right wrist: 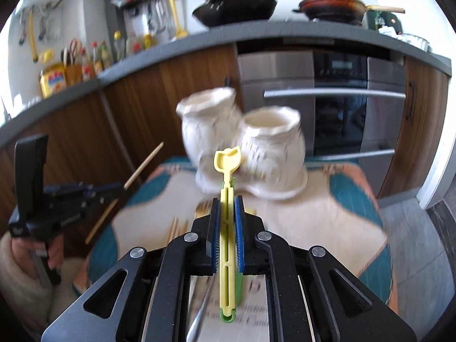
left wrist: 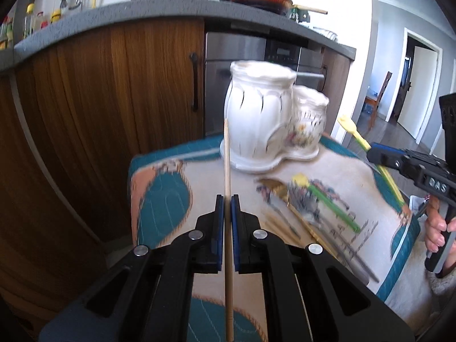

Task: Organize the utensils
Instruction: 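Lift the chopstick with the left gripper while the right lifts the yellow utensil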

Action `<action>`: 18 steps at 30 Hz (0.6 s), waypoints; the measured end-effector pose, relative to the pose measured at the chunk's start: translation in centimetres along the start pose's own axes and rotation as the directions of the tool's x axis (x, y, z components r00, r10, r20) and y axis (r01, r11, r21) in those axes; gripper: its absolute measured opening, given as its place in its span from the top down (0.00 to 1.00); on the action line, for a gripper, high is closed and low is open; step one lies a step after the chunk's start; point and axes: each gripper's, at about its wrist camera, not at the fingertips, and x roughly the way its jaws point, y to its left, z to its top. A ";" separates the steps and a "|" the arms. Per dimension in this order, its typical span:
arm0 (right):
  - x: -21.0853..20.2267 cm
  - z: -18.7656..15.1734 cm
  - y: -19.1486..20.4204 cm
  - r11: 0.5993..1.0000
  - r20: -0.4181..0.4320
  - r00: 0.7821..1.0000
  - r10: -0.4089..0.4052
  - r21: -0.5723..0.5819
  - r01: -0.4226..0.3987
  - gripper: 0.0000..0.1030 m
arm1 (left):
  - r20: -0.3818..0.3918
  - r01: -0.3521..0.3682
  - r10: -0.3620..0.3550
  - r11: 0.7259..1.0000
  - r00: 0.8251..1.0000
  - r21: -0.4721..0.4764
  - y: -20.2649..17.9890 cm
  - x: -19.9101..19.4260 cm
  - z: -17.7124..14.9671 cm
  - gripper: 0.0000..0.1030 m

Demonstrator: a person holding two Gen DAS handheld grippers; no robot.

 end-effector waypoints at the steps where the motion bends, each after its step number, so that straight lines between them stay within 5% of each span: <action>1: 0.1 0.6 -0.3 1.000 0.020 1.000 0.000 0.011 0.000 0.90 | 0.017 0.001 -0.001 1.000 1.000 0.002 -0.1 -0.2 0.6 0.95; 11: 1.5 7.3 -2.0 0.998 0.229 0.973 -0.002 0.057 -0.012 0.90 | 0.227 0.043 -0.041 0.999 0.973 -0.004 -0.2 -2.3 7.7 0.95; 18: 4.8 10.9 -4.6 0.982 0.310 0.950 0.033 0.165 -0.088 0.89 | 0.303 0.122 -0.108 0.992 0.947 -0.027 -0.9 0.6 13.9 0.95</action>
